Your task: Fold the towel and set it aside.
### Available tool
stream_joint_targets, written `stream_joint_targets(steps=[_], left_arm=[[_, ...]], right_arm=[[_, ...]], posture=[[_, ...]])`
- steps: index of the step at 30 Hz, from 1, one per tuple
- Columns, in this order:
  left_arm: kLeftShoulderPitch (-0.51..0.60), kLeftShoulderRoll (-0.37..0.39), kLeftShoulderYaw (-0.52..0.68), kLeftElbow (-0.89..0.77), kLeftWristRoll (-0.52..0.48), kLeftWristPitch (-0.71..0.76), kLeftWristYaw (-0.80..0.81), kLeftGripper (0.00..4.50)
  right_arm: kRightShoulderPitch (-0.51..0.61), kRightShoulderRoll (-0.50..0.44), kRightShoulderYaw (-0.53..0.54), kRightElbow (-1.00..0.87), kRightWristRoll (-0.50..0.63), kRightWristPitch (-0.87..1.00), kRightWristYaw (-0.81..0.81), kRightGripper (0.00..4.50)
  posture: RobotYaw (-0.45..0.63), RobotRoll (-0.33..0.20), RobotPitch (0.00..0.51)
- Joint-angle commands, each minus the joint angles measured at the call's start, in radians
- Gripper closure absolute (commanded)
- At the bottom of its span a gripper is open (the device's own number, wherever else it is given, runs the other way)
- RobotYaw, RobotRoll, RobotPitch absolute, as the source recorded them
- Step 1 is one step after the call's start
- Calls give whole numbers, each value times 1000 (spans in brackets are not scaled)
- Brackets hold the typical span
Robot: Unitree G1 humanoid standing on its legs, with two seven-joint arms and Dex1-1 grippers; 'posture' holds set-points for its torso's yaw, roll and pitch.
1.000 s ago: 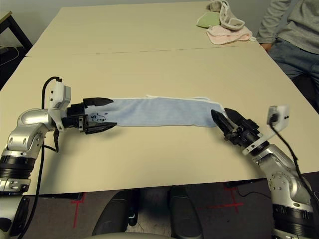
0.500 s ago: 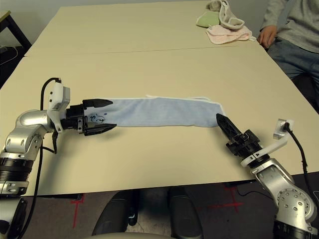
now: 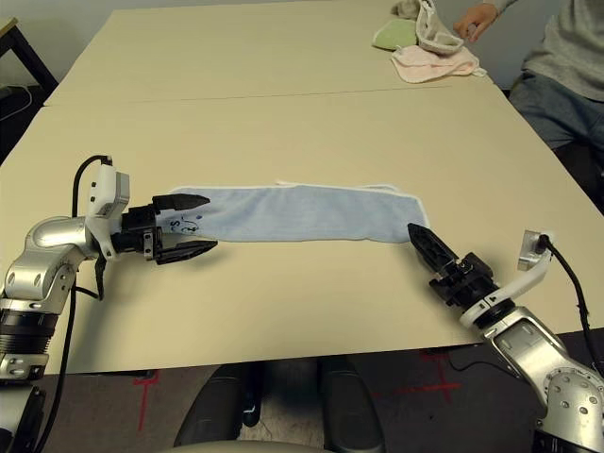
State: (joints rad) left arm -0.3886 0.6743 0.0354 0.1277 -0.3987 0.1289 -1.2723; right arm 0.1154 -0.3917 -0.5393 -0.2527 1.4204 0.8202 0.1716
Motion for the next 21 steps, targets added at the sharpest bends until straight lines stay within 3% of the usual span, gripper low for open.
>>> stream_joint_targets(steps=[1, 21], left_arm=[[12, 4, 4, -13, -6, -3, 0, 10], [40, 12, 8, -43, -15, 12, 18, 10]], right_arm=[[14, -21, -34, 36, 22, 1, -21, 11], [-112, -71, -4, 338, -242, -58, 196, 11]], posture=[[33, 0, 168], [41, 0, 172]])
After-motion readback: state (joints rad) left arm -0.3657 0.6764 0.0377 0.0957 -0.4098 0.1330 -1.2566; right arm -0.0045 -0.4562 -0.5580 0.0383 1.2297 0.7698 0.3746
